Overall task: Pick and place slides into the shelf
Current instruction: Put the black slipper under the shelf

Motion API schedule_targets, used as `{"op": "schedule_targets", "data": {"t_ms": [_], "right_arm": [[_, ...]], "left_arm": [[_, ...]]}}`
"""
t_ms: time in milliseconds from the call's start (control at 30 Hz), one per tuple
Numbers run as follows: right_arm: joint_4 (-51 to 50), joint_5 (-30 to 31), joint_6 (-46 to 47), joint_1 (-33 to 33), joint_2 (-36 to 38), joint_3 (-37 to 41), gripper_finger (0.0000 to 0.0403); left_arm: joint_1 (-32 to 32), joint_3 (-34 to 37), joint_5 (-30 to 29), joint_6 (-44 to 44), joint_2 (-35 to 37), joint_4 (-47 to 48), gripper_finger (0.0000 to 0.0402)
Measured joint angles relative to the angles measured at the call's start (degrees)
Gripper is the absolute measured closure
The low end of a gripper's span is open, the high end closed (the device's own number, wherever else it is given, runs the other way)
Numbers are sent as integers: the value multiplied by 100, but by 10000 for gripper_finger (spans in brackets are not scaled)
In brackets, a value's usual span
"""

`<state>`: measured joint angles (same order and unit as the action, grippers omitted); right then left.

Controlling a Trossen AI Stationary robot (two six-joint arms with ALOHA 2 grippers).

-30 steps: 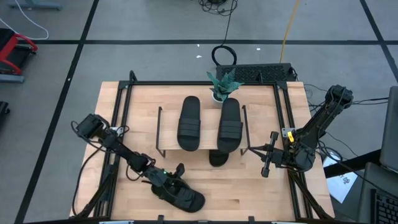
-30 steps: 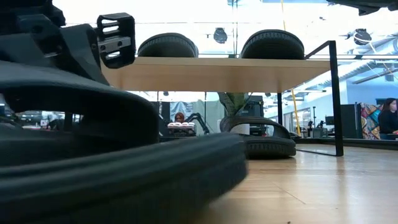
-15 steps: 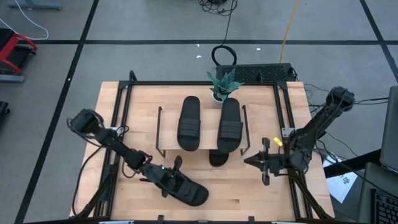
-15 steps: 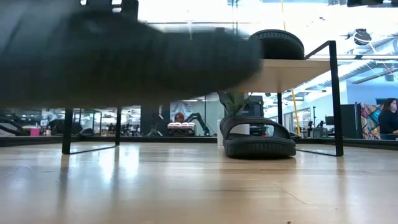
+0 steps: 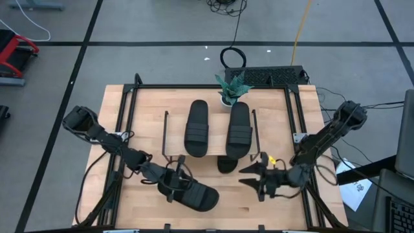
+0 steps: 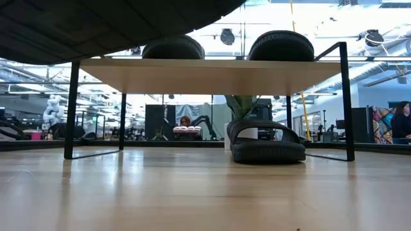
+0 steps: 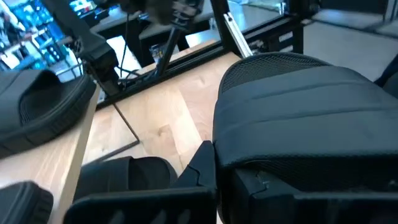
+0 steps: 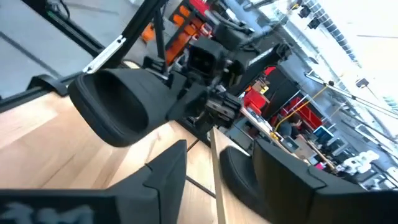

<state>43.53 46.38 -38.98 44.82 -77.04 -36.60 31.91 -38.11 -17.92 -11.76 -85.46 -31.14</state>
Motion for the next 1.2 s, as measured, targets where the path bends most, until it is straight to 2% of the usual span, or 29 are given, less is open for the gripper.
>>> {"op": "schedule_targets", "data": {"t_ms": [133, 300, 567, 667, 800, 1200], "right_arm": [[-61, 154, -179, -134, -665, -657, 212], [-882, 147, -110, -380, -1355, -1425, 217], [-1635, 130, 134, -627, -2039, -2265, 224], [-1858, -62, 201, -683, -2216, -2530, 224], [-2120, -325, 409, -794, -2416, -2750, 224], [-2595, -473, 828, -993, -2504, -2786, 224]], "left_arm": [[-105, 0, 24, 283, -47, 49, 401], [-261, 0, -4, 472, -45, 3, 401], [-447, 0, -19, 519, -45, -26, 401], [-558, 0, -24, 620, -45, -28, 401], [-672, 0, -35, 637, -45, -18, 401], [-725, 0, -83, 478, -47, 27, 401]]}}
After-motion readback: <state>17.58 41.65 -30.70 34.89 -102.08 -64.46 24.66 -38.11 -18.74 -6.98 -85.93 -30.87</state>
